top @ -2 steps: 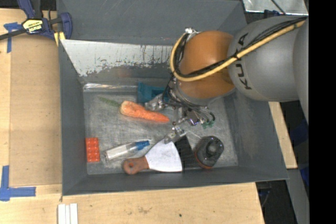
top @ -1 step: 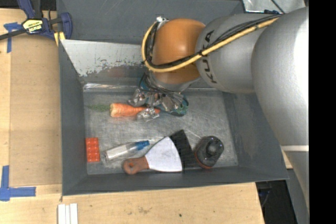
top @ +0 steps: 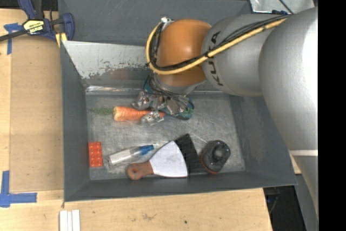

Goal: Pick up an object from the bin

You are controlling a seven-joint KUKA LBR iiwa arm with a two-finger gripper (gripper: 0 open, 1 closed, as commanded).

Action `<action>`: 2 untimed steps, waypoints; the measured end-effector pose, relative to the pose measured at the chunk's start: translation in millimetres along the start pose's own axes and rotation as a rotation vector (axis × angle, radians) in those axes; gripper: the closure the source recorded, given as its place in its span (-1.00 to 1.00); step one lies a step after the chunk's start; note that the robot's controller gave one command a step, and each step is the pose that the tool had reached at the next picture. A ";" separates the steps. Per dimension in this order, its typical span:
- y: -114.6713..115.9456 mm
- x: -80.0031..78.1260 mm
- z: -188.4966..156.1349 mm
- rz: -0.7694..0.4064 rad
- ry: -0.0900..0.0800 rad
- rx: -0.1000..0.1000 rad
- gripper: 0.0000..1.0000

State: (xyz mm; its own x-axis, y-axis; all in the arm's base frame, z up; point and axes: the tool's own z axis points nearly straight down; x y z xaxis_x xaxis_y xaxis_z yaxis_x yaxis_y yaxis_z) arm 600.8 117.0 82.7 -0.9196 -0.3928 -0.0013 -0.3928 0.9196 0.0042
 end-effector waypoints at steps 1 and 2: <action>-17.0 44.3 -187.2 -0.103 -0.010 0.008 1.00; -16.9 43.9 -185.5 -0.104 -0.009 0.008 1.00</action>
Offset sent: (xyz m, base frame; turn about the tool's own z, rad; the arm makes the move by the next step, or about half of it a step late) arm 0.0000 0.0000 0.0000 0.0000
